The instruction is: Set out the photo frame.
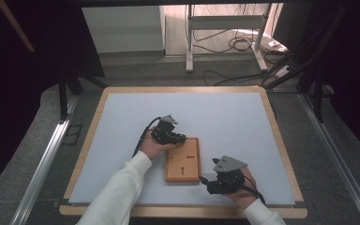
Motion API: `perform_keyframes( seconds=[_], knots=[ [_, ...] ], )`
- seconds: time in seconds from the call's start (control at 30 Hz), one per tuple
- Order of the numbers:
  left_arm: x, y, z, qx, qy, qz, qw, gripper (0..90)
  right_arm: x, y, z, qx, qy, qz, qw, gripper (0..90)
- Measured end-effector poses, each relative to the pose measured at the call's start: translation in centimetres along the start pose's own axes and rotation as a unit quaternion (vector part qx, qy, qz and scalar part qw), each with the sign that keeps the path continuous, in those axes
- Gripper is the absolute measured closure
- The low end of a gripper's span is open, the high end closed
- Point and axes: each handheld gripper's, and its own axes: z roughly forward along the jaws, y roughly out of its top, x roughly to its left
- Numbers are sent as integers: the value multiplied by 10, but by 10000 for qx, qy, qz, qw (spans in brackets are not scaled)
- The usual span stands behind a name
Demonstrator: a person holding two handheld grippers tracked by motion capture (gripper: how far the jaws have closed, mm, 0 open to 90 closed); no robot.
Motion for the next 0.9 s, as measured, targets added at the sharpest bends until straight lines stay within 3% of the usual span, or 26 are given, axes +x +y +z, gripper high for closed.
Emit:
perform_keyframes(
  seconds=[0.23,0.43,0.7,0.8,0.9],
  knots=[
    [3,2,0,66,-86,-42,9999,833,12,4,6,117,-44,-368,9992,177],
    [7,3,0,64,-198,-163,9996,831,27,7,19,313,-213,-859,9956,157],
    [9,6,0,159,-266,-202,9993,831,47,12,44,669,-650,-1563,9833,152],
    [9,6,1,158,-253,-246,9993,832,50,14,49,637,-809,-1640,9811,154],
    [10,6,1,157,-266,-251,9992,834,52,15,52,560,-966,-1847,9764,176]
  ],
)
